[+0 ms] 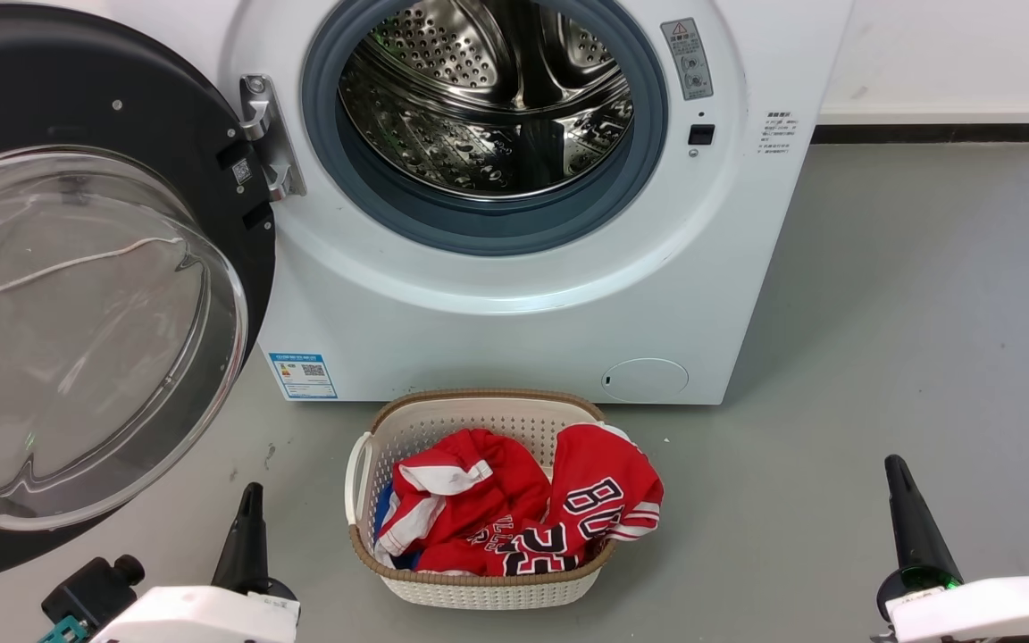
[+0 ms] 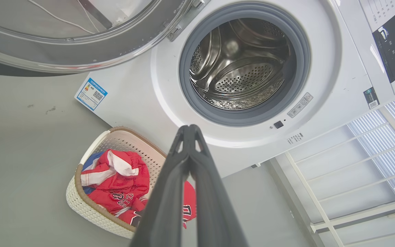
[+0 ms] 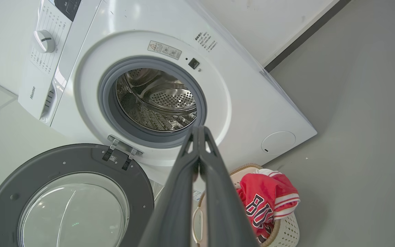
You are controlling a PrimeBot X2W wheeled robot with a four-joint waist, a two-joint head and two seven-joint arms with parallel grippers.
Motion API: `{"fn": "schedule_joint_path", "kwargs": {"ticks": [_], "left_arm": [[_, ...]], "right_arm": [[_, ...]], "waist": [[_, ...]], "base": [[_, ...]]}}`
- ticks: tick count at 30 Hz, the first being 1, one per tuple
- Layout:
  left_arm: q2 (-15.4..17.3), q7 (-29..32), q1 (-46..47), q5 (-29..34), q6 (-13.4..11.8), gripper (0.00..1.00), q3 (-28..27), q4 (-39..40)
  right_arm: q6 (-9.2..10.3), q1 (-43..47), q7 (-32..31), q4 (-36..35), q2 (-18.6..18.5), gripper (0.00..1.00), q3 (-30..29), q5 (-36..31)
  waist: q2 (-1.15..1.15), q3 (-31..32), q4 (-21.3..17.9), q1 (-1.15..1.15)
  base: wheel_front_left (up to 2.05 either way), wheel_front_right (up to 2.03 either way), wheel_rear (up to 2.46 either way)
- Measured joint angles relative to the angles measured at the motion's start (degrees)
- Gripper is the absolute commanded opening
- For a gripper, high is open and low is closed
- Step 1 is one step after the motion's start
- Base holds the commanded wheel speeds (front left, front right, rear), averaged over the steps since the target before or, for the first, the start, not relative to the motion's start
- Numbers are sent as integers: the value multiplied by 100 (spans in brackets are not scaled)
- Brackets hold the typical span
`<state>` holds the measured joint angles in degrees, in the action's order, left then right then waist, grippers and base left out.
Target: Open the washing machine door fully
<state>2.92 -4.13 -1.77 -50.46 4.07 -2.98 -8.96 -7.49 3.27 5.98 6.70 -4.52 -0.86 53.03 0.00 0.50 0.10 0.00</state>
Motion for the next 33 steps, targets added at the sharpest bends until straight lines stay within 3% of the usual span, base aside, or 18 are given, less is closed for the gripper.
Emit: {"fn": "schedule_joint_path", "kwargs": {"ticks": [33], "left_arm": [[2,530,369,-2086,158,0,-165,-255]], "right_arm": [[0,-446,-510,357,-19,0,-137,2065]], "waist": [[0,-28,-4,0]], "base": [[0,0,0]]}}
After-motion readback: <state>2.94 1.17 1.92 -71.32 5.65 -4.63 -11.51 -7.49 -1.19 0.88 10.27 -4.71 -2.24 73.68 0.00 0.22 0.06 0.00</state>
